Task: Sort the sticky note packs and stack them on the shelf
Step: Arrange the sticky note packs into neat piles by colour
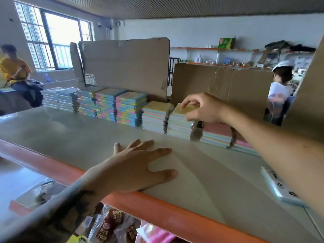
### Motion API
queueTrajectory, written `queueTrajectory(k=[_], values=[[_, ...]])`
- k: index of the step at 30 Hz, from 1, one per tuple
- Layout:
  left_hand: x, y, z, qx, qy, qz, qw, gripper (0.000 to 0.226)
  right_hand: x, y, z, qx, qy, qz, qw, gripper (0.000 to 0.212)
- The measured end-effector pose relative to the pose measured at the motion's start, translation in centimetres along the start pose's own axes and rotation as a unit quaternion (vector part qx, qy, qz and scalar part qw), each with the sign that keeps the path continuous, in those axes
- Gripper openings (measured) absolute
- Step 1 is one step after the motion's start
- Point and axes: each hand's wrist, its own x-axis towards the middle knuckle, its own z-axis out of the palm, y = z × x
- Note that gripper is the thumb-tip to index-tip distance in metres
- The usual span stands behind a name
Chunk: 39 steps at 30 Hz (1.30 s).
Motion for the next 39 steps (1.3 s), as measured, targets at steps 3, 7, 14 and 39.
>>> queueTrajectory(k=[3, 7, 14, 39], values=[[0.0, 0.0, 0.1, -0.001, 0.004, 0.002, 1.0, 0.087, 0.1, 0.6, 0.4, 0.017, -0.003, -0.009, 1.0, 0.04], [0.1, 0.0, 0.1, 0.0, 0.013, 0.0, 1.0, 0.088, 0.4, 0.9, 0.3, 0.02, -0.017, -0.02, 0.999, 0.029], [-0.3, 0.4, -0.3, -0.02, 0.025, -0.004, 0.999, 0.089, -1.3, 1.1, -0.6, -0.004, -0.005, -0.06, 0.998, 0.044], [3.4, 18.6, 2.0, -0.182, 0.108, 0.227, 0.951, 0.048, -24.7, 12.8, -7.5, 0.035, -0.072, -0.005, 0.997, 0.03]])
